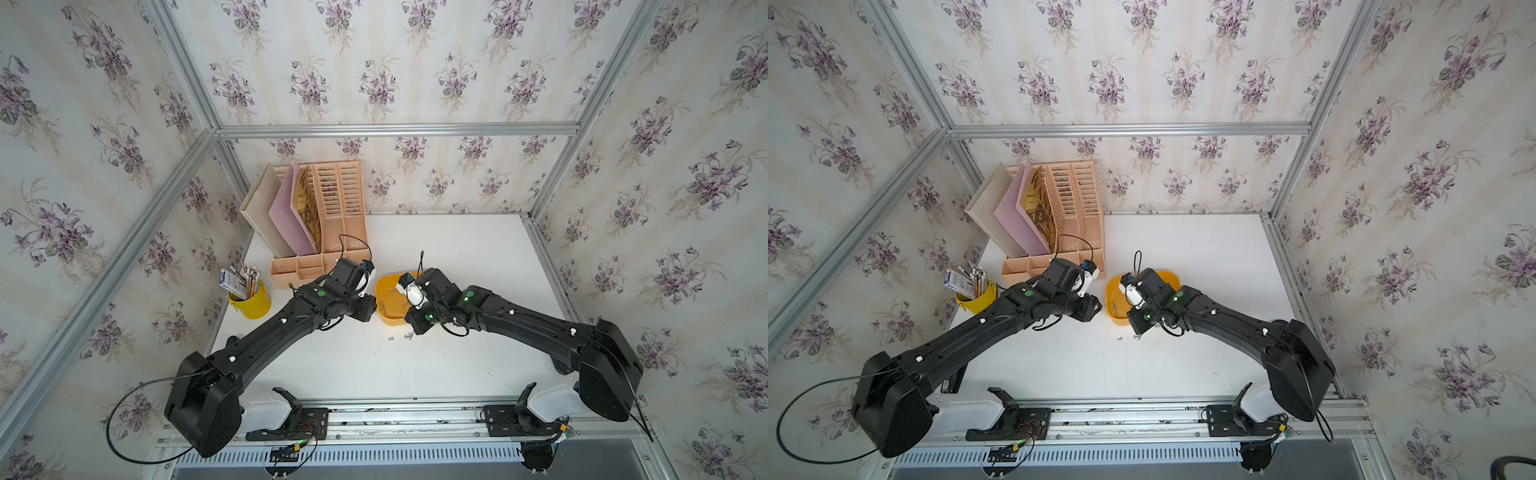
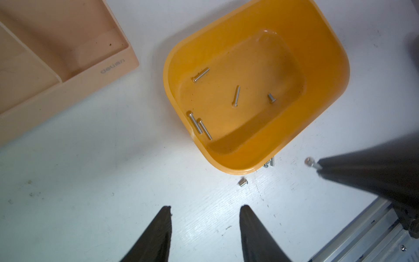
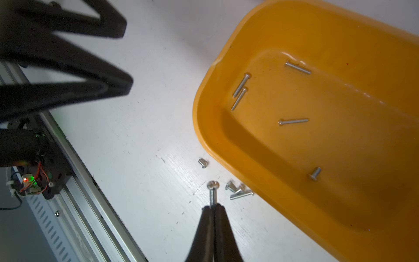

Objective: Put the screws on the desktop into the storage box
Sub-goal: Place the screw in the storage box.

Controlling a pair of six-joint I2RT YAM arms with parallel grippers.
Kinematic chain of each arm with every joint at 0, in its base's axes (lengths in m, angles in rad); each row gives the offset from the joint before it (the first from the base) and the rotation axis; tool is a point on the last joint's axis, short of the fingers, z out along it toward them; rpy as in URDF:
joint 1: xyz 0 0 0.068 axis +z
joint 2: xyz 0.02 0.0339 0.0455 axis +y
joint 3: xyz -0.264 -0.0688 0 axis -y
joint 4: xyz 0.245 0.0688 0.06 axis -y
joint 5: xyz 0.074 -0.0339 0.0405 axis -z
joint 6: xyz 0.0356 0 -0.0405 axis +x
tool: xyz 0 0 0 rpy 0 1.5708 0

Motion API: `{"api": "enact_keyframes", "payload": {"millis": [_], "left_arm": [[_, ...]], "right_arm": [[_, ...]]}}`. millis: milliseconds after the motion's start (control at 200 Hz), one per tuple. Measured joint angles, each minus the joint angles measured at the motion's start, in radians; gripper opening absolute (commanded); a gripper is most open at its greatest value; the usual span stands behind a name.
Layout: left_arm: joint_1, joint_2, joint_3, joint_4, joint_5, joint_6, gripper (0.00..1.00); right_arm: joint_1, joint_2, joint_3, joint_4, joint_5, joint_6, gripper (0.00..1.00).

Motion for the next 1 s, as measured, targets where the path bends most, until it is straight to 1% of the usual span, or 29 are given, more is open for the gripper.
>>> {"api": "enact_keyframes", "payload": {"millis": [140,220,290,340,435,490,614,699,764,859,999], "left_arm": [[-0.038,-0.021,-0.065,0.031,0.037,-0.033,0.52],[-0.080,-0.024,-0.097,0.048,0.036,-0.048,0.52],[-0.125,-0.039,-0.132,0.069,0.036,-0.054,0.51],[-0.156,-0.049,-0.151,0.084,0.035,-0.054,0.47],[-0.183,-0.042,-0.180,0.129,0.039,-0.050,0.46],[-0.192,-0.012,-0.187,0.154,0.039,-0.048,0.46],[-0.210,0.068,-0.188,0.204,0.034,-0.039,0.47],[-0.219,0.111,-0.188,0.226,0.023,-0.035,0.47],[-0.238,0.150,-0.178,0.233,-0.010,-0.028,0.47],[-0.263,0.192,-0.158,0.232,-0.027,-0.011,0.47],[-0.264,0.238,-0.142,0.233,-0.067,0.002,0.46]], "right_arm": [[-0.129,0.047,0.005,0.024,-0.032,-0.005,0.00],[-0.164,0.097,0.018,0.033,-0.031,-0.010,0.00],[-0.175,0.132,0.025,0.046,-0.033,-0.019,0.00],[-0.181,0.152,0.030,0.050,-0.033,-0.019,0.01],[-0.189,0.183,0.032,0.065,-0.033,-0.022,0.02],[-0.195,0.196,0.031,0.076,-0.034,-0.023,0.07],[-0.207,0.237,0.032,0.093,-0.032,-0.026,0.15],[-0.210,0.247,0.028,0.097,-0.023,-0.029,0.16],[-0.210,0.246,0.027,0.103,-0.020,-0.030,0.16],[-0.211,0.238,0.025,0.107,-0.014,-0.031,0.16],[-0.216,0.216,0.023,0.107,-0.011,-0.041,0.15]]}}
